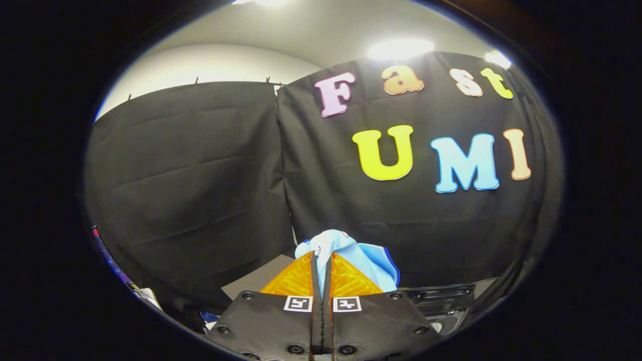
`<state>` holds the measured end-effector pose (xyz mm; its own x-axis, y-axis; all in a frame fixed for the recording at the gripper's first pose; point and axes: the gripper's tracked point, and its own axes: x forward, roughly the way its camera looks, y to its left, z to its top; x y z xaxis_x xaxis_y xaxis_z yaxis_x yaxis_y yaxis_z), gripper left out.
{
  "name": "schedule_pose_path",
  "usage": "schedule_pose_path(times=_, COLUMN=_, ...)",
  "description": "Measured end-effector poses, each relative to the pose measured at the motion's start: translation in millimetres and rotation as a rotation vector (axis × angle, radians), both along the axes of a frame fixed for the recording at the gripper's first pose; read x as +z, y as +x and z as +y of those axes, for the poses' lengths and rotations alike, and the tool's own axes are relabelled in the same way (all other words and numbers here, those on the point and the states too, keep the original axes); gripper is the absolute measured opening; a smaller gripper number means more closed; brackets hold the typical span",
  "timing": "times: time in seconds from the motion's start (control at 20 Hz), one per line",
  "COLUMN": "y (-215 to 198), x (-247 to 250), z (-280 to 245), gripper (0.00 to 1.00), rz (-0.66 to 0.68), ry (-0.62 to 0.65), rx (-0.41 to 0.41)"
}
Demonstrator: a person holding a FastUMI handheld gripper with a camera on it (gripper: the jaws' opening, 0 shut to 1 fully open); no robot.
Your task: Put the clothes into the washing machine and then close the washing machine lid.
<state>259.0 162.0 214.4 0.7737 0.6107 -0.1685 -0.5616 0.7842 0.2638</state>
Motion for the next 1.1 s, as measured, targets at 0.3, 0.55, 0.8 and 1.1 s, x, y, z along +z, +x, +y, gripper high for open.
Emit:
schedule_pose_path(times=0.3, y=5.4, x=-13.5, z=-93.5, gripper=0.01, rz=0.007, ry=-0.018, rx=-0.103)
schedule_pose_path(times=0.55, y=-0.5, x=-42.6, z=-138.7, gripper=0.01, rz=0.054, ry=-0.029, rx=-0.141)
schedule_pose_path(times=0.8, y=0.2, x=-71.4, z=-160.4, gripper=0.01, rz=0.092, ry=-0.059, rx=-0.176)
schedule_pose_path(times=1.1, y=5.0, x=-118.8, z=-164.9, gripper=0.01, rz=0.144, ry=-0.111, rx=-0.202)
